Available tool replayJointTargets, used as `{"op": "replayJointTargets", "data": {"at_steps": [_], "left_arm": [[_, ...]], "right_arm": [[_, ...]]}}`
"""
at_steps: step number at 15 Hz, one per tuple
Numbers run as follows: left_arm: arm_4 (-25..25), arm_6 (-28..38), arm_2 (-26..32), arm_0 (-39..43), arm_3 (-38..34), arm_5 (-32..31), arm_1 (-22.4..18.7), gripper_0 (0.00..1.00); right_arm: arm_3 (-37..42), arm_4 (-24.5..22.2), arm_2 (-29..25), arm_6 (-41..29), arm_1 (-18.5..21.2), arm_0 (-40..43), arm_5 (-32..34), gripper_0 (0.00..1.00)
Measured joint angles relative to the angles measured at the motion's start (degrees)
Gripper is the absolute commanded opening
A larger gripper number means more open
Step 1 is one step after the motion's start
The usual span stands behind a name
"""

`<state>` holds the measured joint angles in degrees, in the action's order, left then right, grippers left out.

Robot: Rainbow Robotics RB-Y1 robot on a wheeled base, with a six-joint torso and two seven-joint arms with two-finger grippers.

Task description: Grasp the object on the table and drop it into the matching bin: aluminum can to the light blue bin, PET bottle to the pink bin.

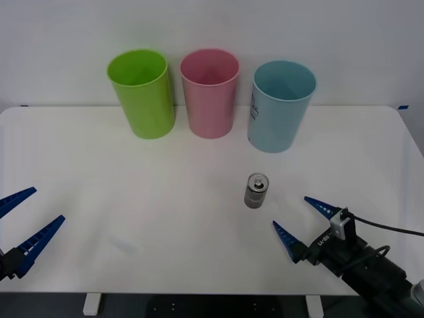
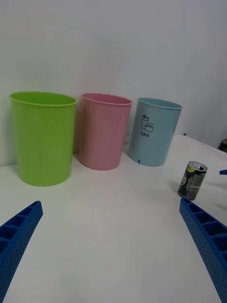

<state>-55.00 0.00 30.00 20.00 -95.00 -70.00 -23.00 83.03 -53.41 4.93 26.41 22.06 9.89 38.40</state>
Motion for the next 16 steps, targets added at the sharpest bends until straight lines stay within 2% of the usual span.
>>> {"op": "replayJointTargets", "data": {"at_steps": [8, 16], "left_arm": [[0.00, 0.00, 0.00, 0.00, 0.00, 0.00, 0.00, 1.00], [0.00, 0.00, 0.00, -0.01, 0.00, 0.00, 0.00, 1.00]], "right_arm": [[-0.97, -0.02, 4.12, -0.57, -2.11, -3.47, -5.63, 1.00], [-10.14, -1.96, 4.73, 0.13, -5.97, -11.68, -6.24, 1.00]]}}
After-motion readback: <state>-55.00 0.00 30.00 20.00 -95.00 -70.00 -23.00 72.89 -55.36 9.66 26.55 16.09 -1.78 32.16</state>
